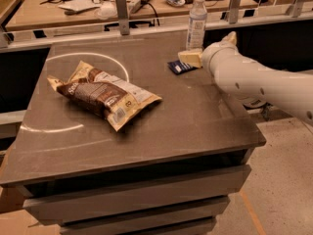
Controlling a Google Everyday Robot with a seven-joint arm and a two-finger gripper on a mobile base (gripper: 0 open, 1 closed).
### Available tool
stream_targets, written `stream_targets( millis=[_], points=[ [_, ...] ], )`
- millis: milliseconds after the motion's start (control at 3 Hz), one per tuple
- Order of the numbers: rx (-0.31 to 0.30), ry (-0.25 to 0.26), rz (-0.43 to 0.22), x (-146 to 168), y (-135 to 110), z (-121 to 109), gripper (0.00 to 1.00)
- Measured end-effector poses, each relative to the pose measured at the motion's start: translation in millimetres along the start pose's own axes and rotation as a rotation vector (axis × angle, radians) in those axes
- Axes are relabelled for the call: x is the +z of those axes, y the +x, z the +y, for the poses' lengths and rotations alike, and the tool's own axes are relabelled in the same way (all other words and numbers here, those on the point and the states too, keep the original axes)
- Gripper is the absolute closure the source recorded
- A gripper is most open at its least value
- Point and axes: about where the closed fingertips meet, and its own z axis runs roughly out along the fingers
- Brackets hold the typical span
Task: Move rxbar blueberry near blue plastic bottle
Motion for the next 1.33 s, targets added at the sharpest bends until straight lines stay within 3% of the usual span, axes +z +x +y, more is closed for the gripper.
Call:
stream_targets(
  millis=[667, 1000, 1333],
  points=[
    [0.040, 0.163, -0.021, -81, 1, -64, 0.00],
    [0.027, 0.273, -0.014, -110, 5, -82, 0.00],
    [0.014, 0.367, 0.003, -118, 10, -105, 0.00]
  ],
)
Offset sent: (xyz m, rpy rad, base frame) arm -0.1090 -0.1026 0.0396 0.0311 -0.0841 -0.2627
